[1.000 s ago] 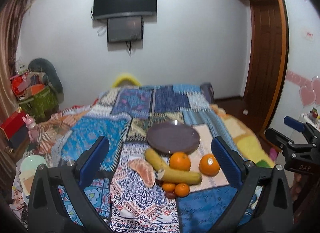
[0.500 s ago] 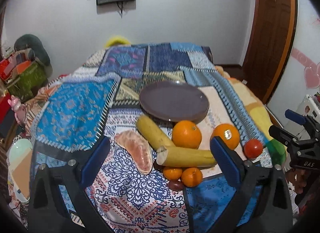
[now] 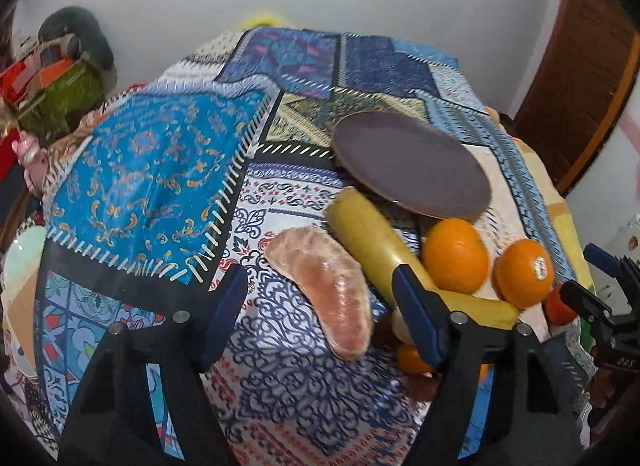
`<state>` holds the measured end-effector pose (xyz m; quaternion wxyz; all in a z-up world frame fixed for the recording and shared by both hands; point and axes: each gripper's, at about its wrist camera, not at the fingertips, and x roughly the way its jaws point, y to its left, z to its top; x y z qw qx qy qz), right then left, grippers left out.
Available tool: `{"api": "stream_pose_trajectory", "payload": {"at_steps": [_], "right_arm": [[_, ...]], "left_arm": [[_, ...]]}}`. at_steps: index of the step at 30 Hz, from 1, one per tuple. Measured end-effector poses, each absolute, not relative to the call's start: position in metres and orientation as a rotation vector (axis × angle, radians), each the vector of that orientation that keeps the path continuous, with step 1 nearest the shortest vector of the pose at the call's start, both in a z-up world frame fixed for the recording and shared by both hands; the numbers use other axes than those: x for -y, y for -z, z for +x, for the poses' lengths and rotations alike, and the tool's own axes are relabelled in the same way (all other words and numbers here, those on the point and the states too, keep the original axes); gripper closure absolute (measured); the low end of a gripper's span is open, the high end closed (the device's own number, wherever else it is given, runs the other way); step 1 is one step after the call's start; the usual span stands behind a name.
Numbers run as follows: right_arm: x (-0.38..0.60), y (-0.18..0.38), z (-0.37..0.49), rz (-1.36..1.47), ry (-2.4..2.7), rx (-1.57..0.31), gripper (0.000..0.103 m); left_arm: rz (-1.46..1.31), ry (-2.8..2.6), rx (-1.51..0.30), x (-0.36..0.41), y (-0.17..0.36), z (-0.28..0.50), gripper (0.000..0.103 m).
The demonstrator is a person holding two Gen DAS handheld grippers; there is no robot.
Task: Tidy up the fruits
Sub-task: 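Grasp the pink pomelo segment with the left tool while the right grasps the stickered orange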
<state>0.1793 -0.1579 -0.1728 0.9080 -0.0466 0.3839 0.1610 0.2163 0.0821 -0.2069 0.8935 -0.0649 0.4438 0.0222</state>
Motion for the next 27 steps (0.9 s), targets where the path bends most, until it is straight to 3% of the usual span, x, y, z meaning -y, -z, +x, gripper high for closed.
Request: {"api": "stream_pose_trajectory", "payload": {"at_steps": [8, 13, 19, 27], "right_arm": [[0.149, 0.182, 0.193, -0.088, -0.372, -0.839, 0.016], [0.146, 0.193, 0.199, -0.069, -0.398, -0.892, 0.033], [0.144, 0.200, 0.202, -0.072, -0.394, -0.909, 0.037], [0.147, 0.200, 0.202, -0.067, -0.393, -0.911, 0.041]], "left_arm": [[-0.148, -0.034, -0.997, -0.087, 0.232, 0.243, 0.035], [-0.210, -0.002, -1.027, -0.092, 0.242, 0.252, 0.034], [-0.286, 0.016, -1.069, -0.105, 0.251, 0.257, 0.034], [-0.178, -0.002, -1.079, -0.100, 0.244, 0.242, 0.038]]}}
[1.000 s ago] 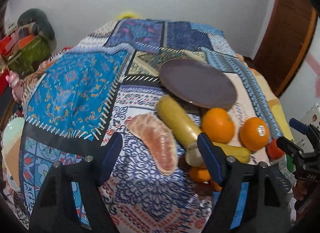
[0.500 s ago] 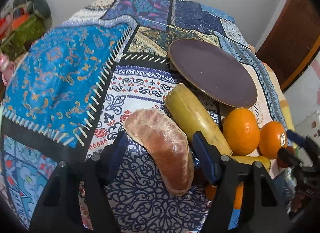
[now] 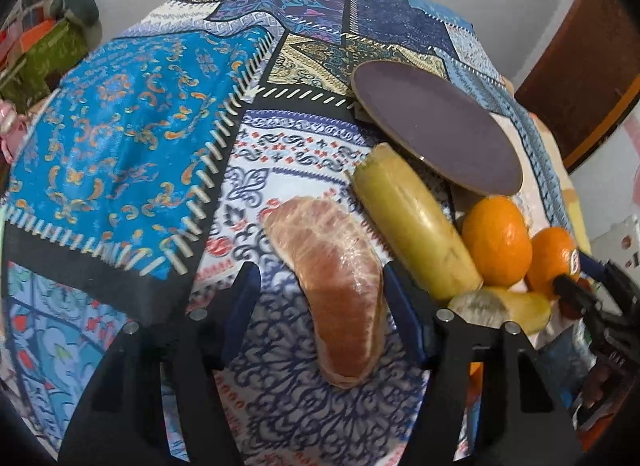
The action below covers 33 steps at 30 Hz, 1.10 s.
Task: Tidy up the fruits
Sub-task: 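Grasp the pink pomelo segment with the left tool while the right grasps the stickered orange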
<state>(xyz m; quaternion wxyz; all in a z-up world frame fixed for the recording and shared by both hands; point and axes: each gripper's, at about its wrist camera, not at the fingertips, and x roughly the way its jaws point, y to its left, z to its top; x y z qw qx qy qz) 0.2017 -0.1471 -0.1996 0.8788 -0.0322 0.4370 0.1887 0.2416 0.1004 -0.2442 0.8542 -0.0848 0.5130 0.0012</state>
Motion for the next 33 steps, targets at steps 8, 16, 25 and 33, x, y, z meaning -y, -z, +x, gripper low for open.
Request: {"api": "stream_pose_trajectory", "payload": {"at_steps": [8, 16, 25, 33], "right_arm": [[0.145, 0.200, 0.202, -0.073, -0.389, -0.921, 0.041], [0.147, 0.201, 0.205, -0.062, -0.396, -0.940, 0.039], [0.144, 0.204, 0.209, -0.063, -0.402, -0.949, 0.039], [0.149, 0.190, 0.206, -0.044, -0.377, -0.927, 0.041]], "left_arm": [[-0.177, 0.011, -1.106, -0.102, 0.248, 0.238, 0.041], [-0.129, 0.027, -1.103, -0.092, 0.257, 0.253, 0.057], [-0.160, 0.032, -1.087, -0.096, 0.249, 0.246, 0.059], [-0.132, 0.025, -0.980, -0.091, 0.205, 0.225, 0.059]]}}
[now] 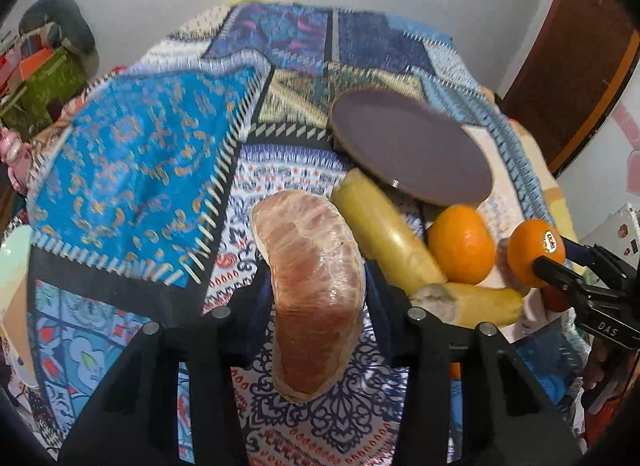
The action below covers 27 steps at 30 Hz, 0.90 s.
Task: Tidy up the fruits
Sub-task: 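Grasp the pink pomelo segment with the left tool while the right grasps the stickered orange, then place the stickered orange on the purple plate with the right tool while the left sets the pomelo there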
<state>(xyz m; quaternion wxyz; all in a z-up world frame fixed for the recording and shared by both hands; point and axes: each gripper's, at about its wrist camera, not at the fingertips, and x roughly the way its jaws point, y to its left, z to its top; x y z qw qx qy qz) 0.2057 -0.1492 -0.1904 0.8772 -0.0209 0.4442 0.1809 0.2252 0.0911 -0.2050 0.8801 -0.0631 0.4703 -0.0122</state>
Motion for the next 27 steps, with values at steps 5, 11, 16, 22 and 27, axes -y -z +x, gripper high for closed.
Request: {"api": "stream_pose_trajectory", "payload": {"at_steps": [5, 11, 16, 22, 27], "right_arm": [[0.152, 0.168, 0.203, -0.037, -0.364, -0.866, 0.041], [0.152, 0.136, 0.200, -0.041, -0.352, -0.779, 0.041], [0.149, 0.114, 0.206, -0.046, -0.345, -0.716, 0.041], [0.144, 0.097, 0.223, -0.052, -0.332, -0.657, 0.041], [0.136, 0.091, 0.240, -0.068, -0.330, -0.627, 0.041]], "left_arm": [[-0.114, 0.032, -0.904, -0.085, 0.174, 0.216, 0.059], [-0.096, 0.042, -0.818, -0.077, 0.142, 0.214, 0.059], [-0.080, 0.042, -0.764, -0.071, 0.120, 0.220, 0.059], [-0.066, 0.048, -0.732, -0.066, 0.105, 0.236, 0.059], [-0.060, 0.058, -0.730, -0.063, 0.106, 0.255, 0.059]]}}
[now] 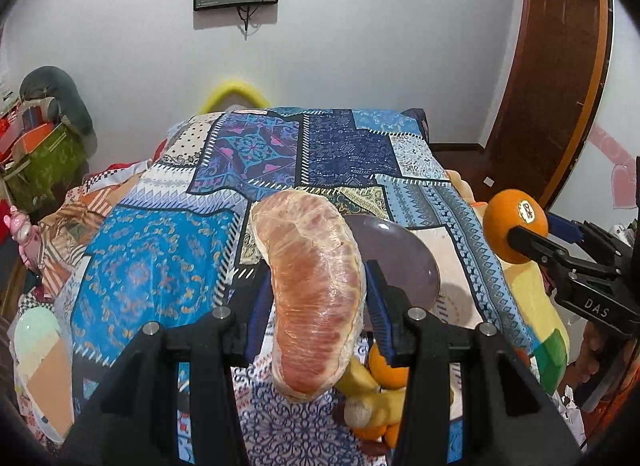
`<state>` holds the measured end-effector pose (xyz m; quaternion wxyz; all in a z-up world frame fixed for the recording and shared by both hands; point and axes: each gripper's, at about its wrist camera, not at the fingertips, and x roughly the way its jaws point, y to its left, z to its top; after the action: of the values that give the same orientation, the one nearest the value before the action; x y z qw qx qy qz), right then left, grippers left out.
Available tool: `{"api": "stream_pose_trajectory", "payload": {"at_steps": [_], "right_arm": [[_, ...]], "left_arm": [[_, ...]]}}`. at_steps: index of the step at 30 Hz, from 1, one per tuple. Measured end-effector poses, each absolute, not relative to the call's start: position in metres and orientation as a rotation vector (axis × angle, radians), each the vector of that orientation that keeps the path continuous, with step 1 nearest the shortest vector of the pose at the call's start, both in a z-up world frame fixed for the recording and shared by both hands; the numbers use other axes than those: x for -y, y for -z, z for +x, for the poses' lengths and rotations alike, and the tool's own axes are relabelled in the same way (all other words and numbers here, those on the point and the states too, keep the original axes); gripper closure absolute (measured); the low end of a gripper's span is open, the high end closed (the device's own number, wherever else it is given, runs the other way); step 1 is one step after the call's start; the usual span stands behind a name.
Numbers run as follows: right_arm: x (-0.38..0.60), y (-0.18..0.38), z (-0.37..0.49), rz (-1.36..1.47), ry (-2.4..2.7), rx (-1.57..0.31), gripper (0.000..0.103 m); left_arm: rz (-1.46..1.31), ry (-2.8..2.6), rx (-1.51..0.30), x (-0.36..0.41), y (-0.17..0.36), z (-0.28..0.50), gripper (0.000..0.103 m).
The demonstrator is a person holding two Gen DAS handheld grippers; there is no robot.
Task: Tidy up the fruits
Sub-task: 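Place the stickered orange on the purple plate with the right tool while the left sets the pomelo there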
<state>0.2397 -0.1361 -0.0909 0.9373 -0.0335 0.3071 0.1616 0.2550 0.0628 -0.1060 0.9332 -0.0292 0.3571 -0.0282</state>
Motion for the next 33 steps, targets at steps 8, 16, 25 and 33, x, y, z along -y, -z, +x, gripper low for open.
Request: {"api": "stream_pose_trajectory", "payload": {"at_steps": [8, 16, 25, 33], "right_arm": [[0.126, 0.098, 0.267, -0.089, -0.327, -0.624, 0.041], [0.119, 0.121, 0.297, -0.111, -0.318, -0.669, 0.041], [0.108, 0.151, 0.330, -0.120, -0.334, -0.775, 0.041], [0.094, 0.177, 0.354, -0.146, -0.342, -0.870, 0.041]], "left_arm": [[-0.043, 0.054, -0.759, -0.057, 0.124, 0.293, 0.059], [-0.035, 0.045, -0.824, -0.059, 0.154, 0.333, 0.059], [-0.046, 0.071, -0.922, -0.061, 0.190, 0.369, 0.059], [-0.024, 0.085, -1.003, -0.056, 0.218, 0.393, 0.059]]}}
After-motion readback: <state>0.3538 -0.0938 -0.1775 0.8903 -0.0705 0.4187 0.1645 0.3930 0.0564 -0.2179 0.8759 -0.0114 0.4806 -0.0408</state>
